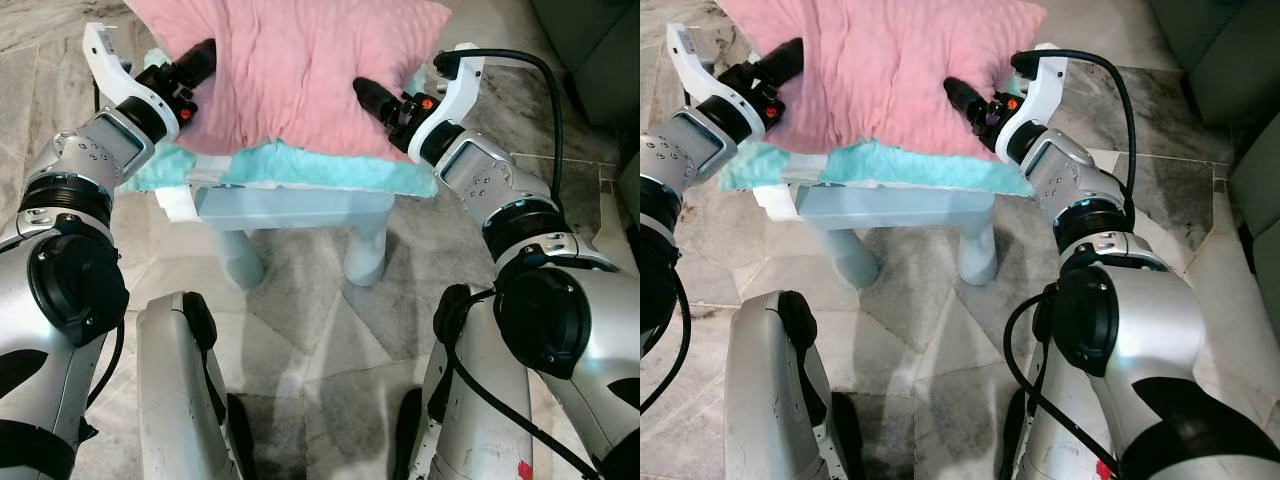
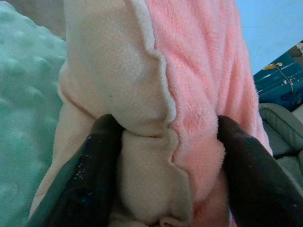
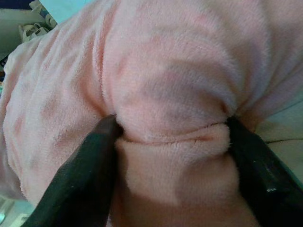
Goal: Move the pillow to the sofa
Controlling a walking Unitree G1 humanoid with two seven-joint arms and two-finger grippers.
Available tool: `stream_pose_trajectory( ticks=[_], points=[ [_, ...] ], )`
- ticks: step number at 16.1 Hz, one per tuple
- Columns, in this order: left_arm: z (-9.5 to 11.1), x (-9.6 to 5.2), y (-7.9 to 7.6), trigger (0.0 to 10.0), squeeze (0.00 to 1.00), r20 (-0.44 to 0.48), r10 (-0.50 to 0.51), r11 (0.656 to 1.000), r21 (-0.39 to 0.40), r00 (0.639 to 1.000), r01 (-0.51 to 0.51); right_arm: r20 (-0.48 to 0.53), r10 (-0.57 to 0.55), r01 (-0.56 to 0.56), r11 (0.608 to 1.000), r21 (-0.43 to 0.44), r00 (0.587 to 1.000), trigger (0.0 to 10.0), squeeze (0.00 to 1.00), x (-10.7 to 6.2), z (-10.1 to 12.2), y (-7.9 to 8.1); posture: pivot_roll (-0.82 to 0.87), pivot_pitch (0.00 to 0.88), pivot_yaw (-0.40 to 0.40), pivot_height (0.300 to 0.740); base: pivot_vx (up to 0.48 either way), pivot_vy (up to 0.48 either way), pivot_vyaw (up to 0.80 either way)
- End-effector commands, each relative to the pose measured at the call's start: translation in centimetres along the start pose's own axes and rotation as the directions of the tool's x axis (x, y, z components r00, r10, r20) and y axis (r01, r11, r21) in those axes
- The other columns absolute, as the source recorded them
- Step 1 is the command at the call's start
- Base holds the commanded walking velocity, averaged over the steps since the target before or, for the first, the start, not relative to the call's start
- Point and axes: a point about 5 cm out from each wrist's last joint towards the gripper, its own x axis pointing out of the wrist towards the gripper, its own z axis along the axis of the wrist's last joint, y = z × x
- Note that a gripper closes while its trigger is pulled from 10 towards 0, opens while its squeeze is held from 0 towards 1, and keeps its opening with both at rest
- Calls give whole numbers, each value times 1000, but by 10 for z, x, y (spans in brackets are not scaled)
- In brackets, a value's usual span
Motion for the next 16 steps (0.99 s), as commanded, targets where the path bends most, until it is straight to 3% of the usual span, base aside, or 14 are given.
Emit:
stream_pose_trajectory(
  ticks=[1,8,12,14,16],
  points=[
    [-12,0,1,0,0,-72,-21,1000,1,997,21,-69,43,-42,999,12,997,0,0,3,-16,6,-45,313,30,342,0,0,0],
    [-15,-1,2,0,0,-96,-47,999,5,994,48,-78,99,-100,995,1,992,0,0,4,-20,11,-47,310,25,342,0,0,0],
    [-16,-4,9,0,0,-87,-8,997,71,996,14,-52,148,-150,988,-40,988,0,0,8,-15,19,-52,315,25,342,0,0,0],
    [-18,-9,16,0,0,-97,12,989,145,995,2,-44,143,-145,988,-53,989,0,0,7,-17,18,-53,314,21,342,0,0,0],
    [-15,-15,24,0,0,-49,37,984,177,998,-28,-14,126,-126,990,-56,992,0,0,5,-17,14,-48,307,14,342,0,0,0]
  ],
)
